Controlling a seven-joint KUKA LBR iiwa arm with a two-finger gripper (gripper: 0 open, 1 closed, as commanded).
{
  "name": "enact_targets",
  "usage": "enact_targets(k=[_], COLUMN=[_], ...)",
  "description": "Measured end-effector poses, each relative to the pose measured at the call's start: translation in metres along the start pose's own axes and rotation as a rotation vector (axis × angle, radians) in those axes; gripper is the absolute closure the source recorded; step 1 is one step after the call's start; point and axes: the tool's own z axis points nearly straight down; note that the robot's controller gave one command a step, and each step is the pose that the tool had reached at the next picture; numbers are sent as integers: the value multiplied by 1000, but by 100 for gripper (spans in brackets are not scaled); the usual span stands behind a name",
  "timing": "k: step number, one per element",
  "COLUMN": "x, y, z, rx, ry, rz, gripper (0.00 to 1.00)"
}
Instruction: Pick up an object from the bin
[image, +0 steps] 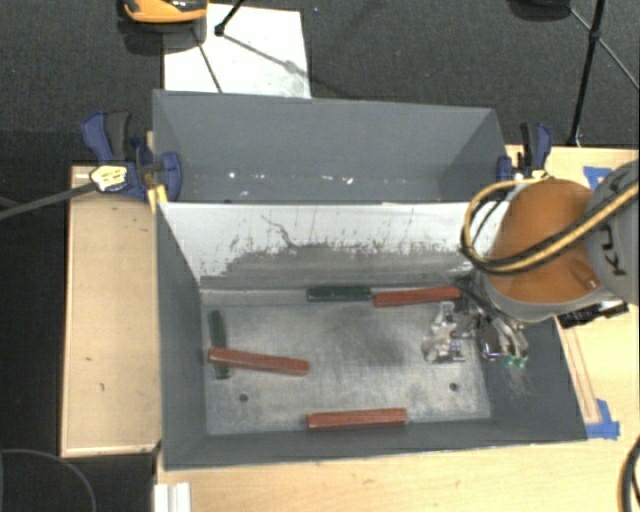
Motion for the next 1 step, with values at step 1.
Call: enact_targets(k=[1], x=[1], y=[-1], z=[5], rx=[0], ry=[4], rz=[-11], gripper=[100])
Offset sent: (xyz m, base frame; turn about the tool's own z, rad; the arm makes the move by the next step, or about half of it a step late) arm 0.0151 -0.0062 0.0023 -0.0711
